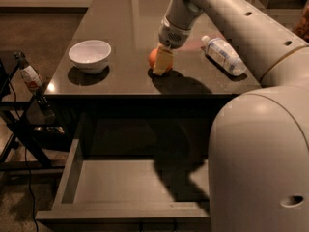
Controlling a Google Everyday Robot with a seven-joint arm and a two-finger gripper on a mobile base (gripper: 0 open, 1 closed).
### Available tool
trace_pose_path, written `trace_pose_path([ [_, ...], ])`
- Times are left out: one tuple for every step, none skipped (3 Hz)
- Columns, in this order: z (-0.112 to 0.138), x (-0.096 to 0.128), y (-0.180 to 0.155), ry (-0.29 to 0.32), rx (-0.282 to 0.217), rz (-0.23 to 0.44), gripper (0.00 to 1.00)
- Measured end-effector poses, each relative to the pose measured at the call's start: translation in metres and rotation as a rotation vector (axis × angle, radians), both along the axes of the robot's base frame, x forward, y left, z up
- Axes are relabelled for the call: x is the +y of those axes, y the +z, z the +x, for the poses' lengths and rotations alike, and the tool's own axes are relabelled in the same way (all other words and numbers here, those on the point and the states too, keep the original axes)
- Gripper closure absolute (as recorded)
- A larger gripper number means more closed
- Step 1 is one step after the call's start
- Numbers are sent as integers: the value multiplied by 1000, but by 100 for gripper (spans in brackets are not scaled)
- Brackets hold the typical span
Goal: Place orange into top drawer
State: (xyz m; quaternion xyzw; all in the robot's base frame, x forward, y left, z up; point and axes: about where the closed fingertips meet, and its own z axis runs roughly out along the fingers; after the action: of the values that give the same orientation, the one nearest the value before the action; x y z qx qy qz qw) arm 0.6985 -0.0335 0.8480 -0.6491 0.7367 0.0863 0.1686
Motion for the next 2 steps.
trace_pose_path([
  [0, 0, 0, 0, 0, 0, 100],
  [0, 0, 0, 0, 0, 0, 100],
])
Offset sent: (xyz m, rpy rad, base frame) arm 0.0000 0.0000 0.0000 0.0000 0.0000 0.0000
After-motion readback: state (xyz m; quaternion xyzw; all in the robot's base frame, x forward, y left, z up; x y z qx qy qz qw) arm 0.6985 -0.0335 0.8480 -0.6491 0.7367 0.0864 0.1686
